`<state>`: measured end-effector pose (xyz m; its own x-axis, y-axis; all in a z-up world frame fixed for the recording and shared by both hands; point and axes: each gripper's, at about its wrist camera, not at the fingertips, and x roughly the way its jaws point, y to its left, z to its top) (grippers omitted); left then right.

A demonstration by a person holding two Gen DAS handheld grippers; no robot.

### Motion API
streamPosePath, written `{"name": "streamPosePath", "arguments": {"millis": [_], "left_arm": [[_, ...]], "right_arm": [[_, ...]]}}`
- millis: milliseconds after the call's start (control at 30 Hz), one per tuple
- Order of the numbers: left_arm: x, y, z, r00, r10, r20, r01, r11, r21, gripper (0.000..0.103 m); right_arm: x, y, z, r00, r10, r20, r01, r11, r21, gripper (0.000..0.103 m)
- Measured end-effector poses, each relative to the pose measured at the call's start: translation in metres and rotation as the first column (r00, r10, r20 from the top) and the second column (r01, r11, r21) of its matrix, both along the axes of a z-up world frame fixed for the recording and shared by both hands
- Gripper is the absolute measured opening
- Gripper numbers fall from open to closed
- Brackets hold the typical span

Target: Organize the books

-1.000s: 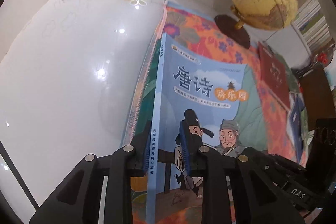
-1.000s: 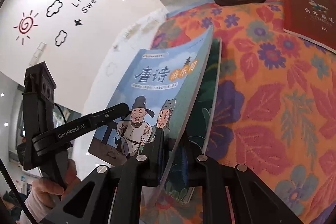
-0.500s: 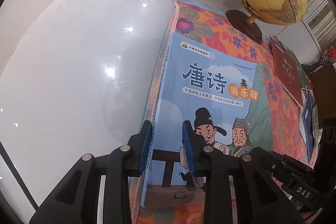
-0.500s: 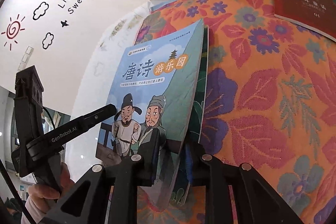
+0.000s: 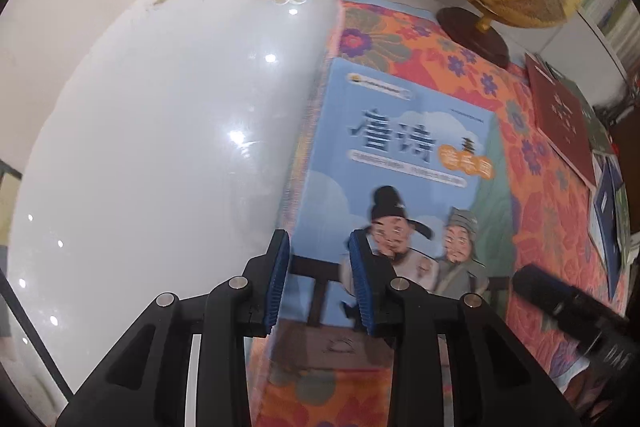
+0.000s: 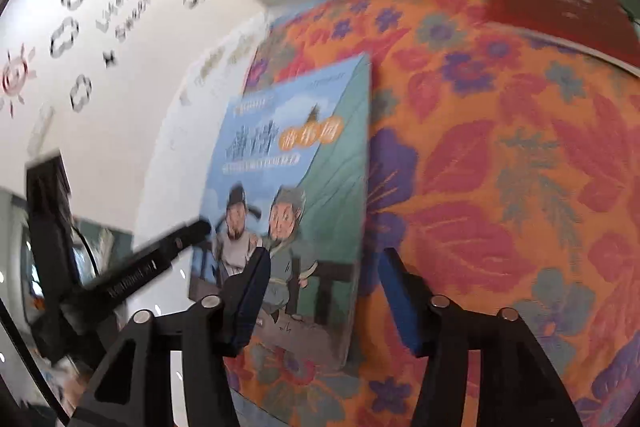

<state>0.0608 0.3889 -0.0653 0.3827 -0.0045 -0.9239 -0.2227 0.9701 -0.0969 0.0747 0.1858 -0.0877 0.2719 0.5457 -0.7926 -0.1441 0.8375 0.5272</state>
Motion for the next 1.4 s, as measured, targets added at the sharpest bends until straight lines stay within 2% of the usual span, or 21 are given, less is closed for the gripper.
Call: {"name": "streamPosePath", "arguments": {"millis": [300, 500, 633, 733, 867, 1000, 1133, 1267, 1333, 1400], "left_arm": [[0.029, -0.064, 0.018, 0.994, -0.108, 0.024, 0.109, 0.993, -0.034, 0.032], [0.059, -0.116, 0.030, 0.981, -0.187, 0.058, 0.190, 0.981, -0.034, 0.032], [0.082, -0.154, 0.036, 0.967, -0.242, 0.084, 0.244, 0.970, -0.016, 0.032], [0.098, -0.179, 0.037, 0.959, -0.264, 0.105, 0.268, 0.963, -0.024, 0.032], [0.120, -0.208, 0.029, 0.953, -0.282, 0.108, 0.289, 0.956, -0.050, 0.032], [0.141, -0.233, 0.019, 0.942, -0.316, 0.114, 0.321, 0.947, -0.028, 0.032], [0.162, -0.242, 0.003, 0.951, -0.289, 0.110, 0.297, 0.953, -0.060, 0.032], [0.176, -0.248, -0.011, 0.954, -0.276, 0.119, 0.285, 0.956, -0.064, 0.032], [0.180, -0.248, -0.018, 0.955, -0.273, 0.116, 0.283, 0.956, -0.079, 0.032], [0.184, -0.250, -0.022, 0.955, -0.273, 0.116, 0.281, 0.958, -0.054, 0.032]], "right_arm": [[0.013, -0.074, 0.014, 0.994, -0.112, 0.016, 0.110, 0.991, 0.076, 0.058], [0.019, -0.134, 0.036, 0.983, -0.160, 0.085, 0.152, 0.983, 0.103, 0.058], [0.026, -0.170, 0.047, 0.976, -0.158, 0.152, 0.151, 0.987, 0.058, 0.058], [0.029, -0.194, 0.052, 0.971, -0.165, 0.173, 0.156, 0.986, 0.062, 0.058], [0.040, -0.214, 0.051, 0.966, -0.175, 0.189, 0.167, 0.984, 0.057, 0.058], [0.060, -0.230, 0.045, 0.961, -0.177, 0.211, 0.176, 0.984, 0.025, 0.058], [0.084, -0.245, 0.029, 0.965, -0.194, 0.175, 0.185, 0.980, 0.068, 0.058], [0.100, -0.255, 0.018, 0.960, -0.209, 0.188, 0.201, 0.978, 0.062, 0.058], [0.112, -0.260, 0.009, 0.959, -0.224, 0.173, 0.212, 0.973, 0.088, 0.058], [0.125, -0.262, 0.003, 0.957, -0.237, 0.168, 0.225, 0.970, 0.087, 0.058]]}}
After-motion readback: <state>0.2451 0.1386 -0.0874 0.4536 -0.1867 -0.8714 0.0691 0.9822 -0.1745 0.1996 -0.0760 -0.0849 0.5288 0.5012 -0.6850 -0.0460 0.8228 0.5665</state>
